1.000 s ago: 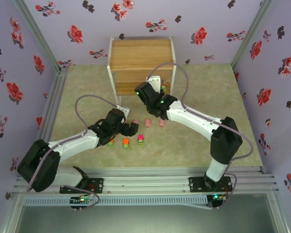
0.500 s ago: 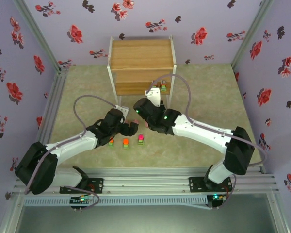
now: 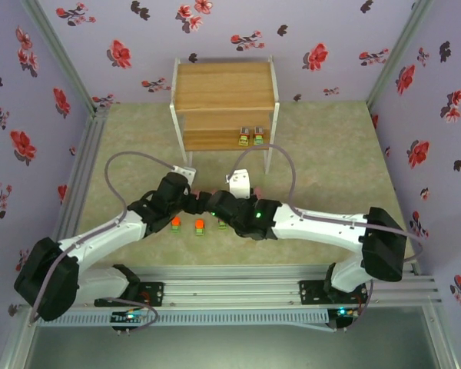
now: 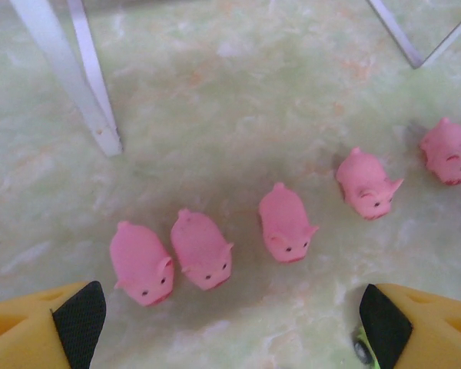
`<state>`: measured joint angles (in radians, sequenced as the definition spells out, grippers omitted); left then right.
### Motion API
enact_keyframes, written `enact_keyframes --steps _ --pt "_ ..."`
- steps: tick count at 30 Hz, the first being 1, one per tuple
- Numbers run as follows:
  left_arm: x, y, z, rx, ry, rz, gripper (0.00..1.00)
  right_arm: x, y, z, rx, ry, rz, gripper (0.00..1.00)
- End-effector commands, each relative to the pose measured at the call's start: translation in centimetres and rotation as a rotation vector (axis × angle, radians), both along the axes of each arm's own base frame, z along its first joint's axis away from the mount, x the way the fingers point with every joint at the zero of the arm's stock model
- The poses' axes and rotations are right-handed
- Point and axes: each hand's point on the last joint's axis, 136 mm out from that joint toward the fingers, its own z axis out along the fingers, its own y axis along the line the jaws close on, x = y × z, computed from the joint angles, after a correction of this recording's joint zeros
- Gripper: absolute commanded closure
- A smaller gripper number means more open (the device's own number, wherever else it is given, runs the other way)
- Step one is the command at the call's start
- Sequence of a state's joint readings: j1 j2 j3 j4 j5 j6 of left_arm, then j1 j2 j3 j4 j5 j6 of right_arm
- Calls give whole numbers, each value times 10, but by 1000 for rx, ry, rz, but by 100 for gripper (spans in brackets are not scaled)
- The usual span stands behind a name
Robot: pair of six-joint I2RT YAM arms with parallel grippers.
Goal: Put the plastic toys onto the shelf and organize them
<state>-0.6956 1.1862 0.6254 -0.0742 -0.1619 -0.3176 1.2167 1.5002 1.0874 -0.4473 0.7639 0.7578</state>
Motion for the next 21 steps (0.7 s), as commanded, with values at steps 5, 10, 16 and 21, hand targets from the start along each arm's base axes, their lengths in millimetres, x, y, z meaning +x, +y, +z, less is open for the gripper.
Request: enact_keyframes --steps 5,10,16,21 --pt "-31 31 -20 33 80 48 9 -27 13 -23 20 26 -2 83" --pt "-40 43 -15 2 57 85 8 -37 30 -44 22 67 16 83" --pt "-39 51 -11 -3 29 124 8 -42 43 -66 36 115 15 83" --pt "-39 50 -13 0 38 125 8 -44 46 -84 33 145 2 83"
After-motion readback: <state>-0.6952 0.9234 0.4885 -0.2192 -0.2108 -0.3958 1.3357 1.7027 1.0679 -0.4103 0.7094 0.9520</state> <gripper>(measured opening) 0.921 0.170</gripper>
